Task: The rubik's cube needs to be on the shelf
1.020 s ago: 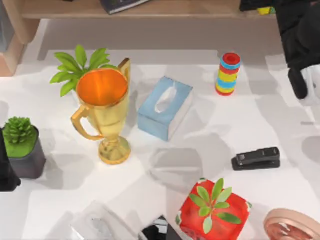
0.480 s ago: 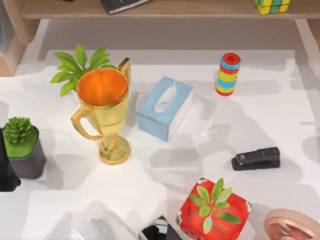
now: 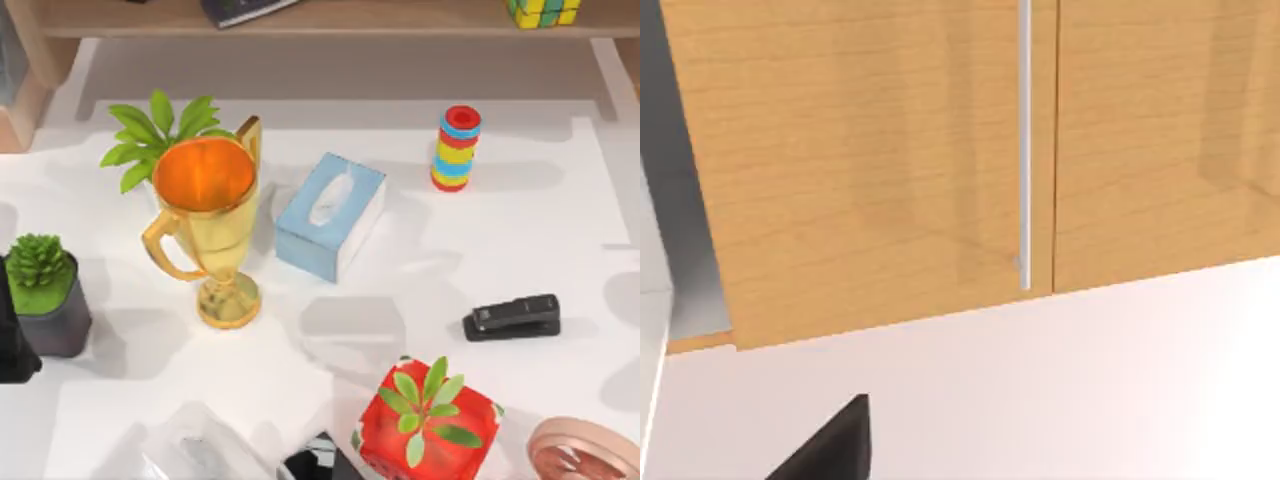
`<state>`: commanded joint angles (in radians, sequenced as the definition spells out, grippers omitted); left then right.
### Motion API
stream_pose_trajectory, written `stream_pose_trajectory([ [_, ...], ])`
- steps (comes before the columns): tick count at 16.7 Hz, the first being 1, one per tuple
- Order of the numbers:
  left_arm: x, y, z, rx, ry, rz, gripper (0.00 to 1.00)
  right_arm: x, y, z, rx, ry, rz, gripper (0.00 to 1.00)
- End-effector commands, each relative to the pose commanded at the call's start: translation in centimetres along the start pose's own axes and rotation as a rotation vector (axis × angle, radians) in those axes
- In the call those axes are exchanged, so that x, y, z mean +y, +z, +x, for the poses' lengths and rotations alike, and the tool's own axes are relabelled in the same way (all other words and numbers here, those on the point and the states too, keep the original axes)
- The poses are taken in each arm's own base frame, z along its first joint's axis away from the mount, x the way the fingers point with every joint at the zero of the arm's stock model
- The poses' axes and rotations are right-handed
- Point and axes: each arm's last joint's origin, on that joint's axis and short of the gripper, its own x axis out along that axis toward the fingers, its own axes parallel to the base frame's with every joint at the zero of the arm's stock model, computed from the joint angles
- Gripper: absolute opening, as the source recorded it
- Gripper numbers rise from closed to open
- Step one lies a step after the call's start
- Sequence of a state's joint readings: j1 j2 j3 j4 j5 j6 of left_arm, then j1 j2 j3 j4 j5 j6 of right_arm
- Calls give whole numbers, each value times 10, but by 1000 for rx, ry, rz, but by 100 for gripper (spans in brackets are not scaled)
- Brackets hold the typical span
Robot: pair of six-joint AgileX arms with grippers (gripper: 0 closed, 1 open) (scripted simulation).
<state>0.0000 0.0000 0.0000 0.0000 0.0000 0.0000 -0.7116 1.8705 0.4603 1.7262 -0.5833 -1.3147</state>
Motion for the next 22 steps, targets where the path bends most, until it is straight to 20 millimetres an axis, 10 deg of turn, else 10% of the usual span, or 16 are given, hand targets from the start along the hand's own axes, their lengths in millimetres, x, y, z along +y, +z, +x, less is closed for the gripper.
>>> stream_pose_trajectory([
  [7,0,0,0,0,0,0,100,56,-7,-16,-63,253,-52,100],
  [22,0,0,0,0,0,0,100,62,-6,8,-63,253,-52,92],
])
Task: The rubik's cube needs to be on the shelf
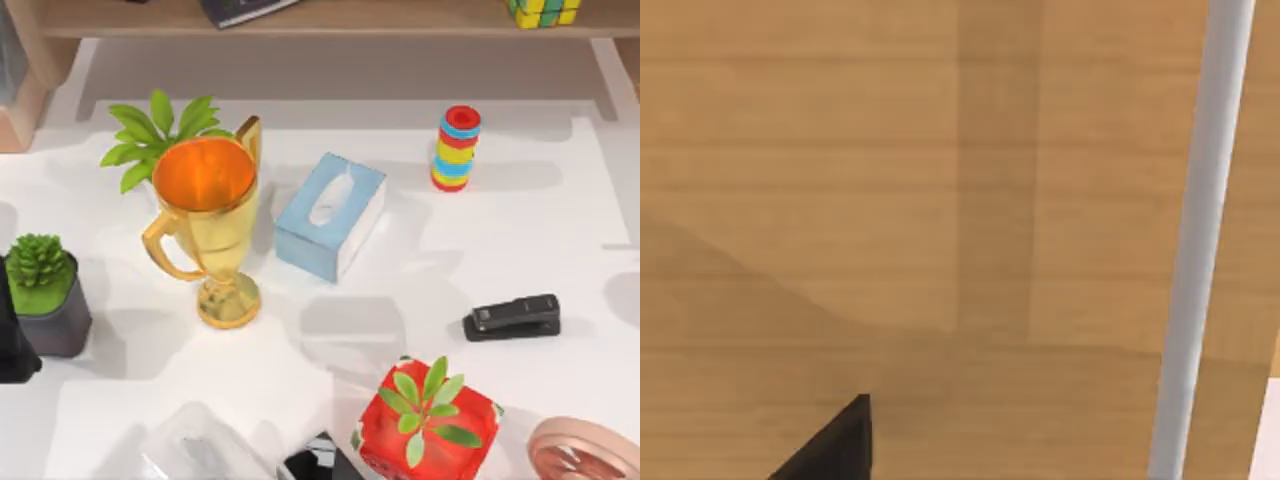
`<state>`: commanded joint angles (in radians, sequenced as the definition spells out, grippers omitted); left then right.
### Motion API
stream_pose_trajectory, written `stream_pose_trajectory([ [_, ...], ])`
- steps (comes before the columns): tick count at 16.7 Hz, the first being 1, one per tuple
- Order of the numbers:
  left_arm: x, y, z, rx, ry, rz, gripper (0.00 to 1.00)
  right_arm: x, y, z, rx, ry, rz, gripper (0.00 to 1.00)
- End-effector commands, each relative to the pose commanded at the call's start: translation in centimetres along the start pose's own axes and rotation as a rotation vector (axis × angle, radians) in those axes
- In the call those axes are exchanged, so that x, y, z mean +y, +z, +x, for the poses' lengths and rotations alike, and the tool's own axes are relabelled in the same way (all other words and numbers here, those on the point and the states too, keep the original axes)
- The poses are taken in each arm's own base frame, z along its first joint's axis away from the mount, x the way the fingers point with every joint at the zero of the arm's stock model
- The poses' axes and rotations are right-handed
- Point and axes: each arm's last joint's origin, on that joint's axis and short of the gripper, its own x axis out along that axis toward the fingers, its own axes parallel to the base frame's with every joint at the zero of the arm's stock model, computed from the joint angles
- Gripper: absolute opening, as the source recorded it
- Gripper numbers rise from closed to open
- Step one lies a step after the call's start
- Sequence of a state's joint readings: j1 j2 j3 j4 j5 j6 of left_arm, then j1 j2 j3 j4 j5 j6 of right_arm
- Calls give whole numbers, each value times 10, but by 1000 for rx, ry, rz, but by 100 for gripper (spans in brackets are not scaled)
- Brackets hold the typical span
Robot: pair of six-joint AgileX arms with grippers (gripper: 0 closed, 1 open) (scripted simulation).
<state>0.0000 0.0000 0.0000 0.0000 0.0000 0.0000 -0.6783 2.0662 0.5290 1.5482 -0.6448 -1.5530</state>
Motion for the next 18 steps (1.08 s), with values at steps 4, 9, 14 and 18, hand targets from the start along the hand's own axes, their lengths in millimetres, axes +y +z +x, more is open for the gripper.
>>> stream_pose_trajectory([
  [4,0,0,0,0,0,0,100,0,0,0,0,0,0,62],
  [9,0,0,0,0,0,0,100,0,0,0,0,0,0,25],
  [14,0,0,0,0,0,0,100,0,0,0,0,0,0,0],
  [18,0,0,0,0,0,0,100,0,0,0,0,0,0,0],
])
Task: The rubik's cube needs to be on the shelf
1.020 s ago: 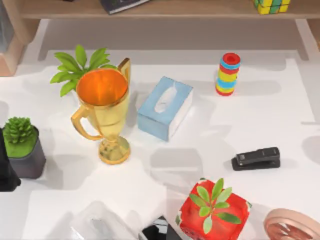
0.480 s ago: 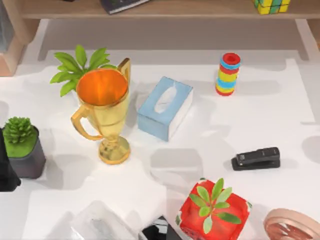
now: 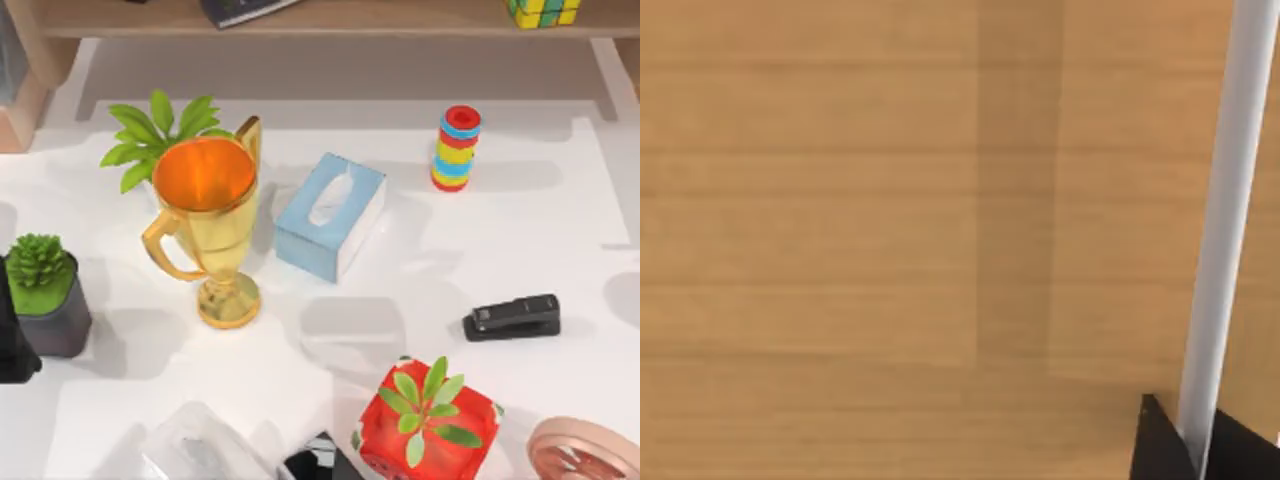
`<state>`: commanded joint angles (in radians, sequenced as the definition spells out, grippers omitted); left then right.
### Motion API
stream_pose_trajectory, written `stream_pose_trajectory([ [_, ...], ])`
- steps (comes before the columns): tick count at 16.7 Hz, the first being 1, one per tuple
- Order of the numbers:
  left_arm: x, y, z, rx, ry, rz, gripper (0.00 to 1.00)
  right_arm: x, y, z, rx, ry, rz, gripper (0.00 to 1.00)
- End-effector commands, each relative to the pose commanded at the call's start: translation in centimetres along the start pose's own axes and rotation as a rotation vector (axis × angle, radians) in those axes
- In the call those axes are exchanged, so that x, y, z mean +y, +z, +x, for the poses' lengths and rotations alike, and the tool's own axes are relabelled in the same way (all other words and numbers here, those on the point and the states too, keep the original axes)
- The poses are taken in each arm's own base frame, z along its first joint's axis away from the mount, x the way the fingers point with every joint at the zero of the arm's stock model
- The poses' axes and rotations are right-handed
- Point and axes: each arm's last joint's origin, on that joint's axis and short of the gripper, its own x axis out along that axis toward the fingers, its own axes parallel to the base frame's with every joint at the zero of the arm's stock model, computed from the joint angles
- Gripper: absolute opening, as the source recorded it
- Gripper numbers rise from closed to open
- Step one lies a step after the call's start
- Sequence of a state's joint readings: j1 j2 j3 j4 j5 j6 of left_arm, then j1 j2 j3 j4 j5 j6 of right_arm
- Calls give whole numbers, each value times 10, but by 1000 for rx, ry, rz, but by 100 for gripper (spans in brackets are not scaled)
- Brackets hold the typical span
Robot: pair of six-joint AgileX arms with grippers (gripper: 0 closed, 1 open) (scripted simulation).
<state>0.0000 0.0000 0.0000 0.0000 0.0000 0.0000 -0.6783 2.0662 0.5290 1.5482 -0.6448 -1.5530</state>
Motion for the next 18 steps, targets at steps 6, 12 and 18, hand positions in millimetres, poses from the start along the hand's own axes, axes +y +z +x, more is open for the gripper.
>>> stream_pose_trajectory([
  [6,0,0,0,0,0,0,100,2,-8,5,23,5,-2,0],
  [12,0,0,0,0,0,0,100,0,-9,46,26,-2,-9,0],
  [18,0,0,0,0,0,0,100,1,0,63,3,4,5,0],
])
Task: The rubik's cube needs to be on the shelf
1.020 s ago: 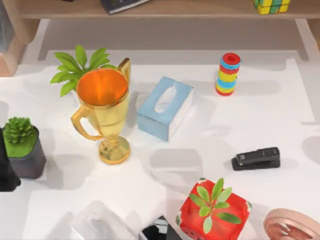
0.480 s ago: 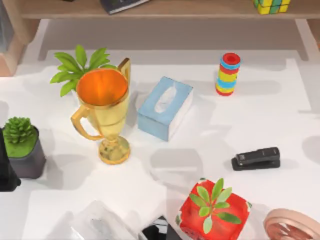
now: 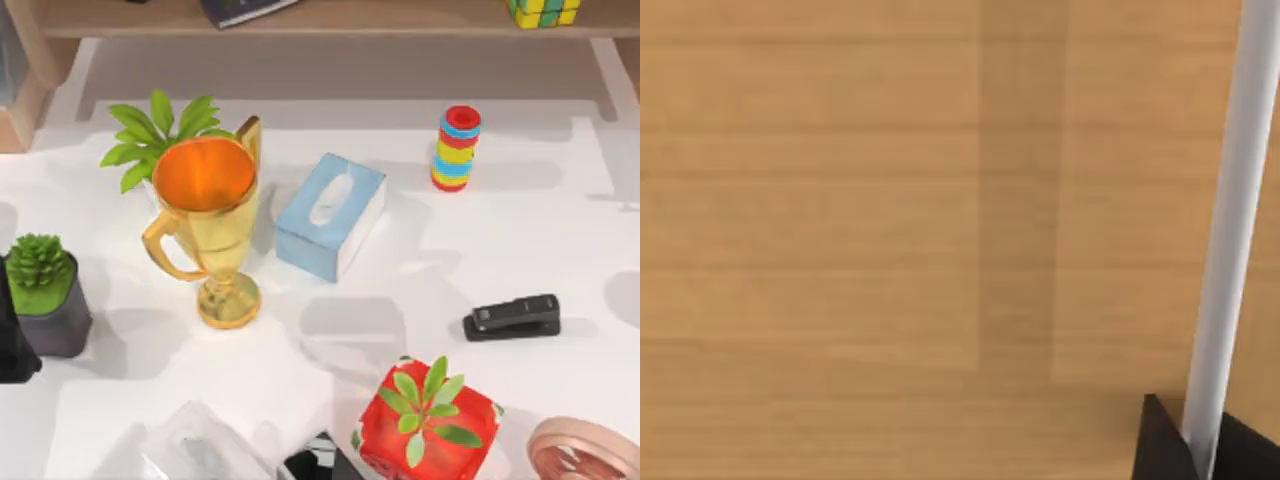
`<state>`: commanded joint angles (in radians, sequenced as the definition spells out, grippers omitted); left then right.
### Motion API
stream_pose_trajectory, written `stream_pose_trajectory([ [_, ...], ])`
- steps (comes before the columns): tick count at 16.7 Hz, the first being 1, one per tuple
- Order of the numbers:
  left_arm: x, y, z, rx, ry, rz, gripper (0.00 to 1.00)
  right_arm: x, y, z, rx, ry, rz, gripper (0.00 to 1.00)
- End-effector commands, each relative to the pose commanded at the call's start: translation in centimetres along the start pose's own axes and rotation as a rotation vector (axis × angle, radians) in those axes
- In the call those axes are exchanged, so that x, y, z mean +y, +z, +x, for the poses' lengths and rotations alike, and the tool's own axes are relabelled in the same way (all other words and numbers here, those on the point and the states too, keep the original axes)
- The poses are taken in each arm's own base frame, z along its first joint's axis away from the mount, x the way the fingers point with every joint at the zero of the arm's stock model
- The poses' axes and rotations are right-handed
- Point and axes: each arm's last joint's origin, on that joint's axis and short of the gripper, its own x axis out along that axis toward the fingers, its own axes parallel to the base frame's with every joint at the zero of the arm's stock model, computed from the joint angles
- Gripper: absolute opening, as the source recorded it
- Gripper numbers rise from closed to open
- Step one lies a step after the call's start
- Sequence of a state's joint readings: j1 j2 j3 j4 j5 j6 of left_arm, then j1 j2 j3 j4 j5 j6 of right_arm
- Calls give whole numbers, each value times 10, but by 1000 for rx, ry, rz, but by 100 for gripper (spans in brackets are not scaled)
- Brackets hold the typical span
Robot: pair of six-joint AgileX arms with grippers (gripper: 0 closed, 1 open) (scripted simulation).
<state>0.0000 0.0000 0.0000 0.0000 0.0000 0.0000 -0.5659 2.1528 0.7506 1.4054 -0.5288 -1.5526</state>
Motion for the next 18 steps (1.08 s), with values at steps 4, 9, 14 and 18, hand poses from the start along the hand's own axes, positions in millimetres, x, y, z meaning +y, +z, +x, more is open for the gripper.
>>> stream_pose_trajectory([
  [4,0,0,0,0,0,0,100,2,-3,8,8,5,2,0],
  [9,0,0,0,0,0,0,100,-1,-3,55,7,-4,0,0],
  [14,0,0,0,0,0,0,100,0,-4,59,13,3,5,0],
  [18,0,0,0,0,0,0,100,2,-5,76,14,6,4,0],
])
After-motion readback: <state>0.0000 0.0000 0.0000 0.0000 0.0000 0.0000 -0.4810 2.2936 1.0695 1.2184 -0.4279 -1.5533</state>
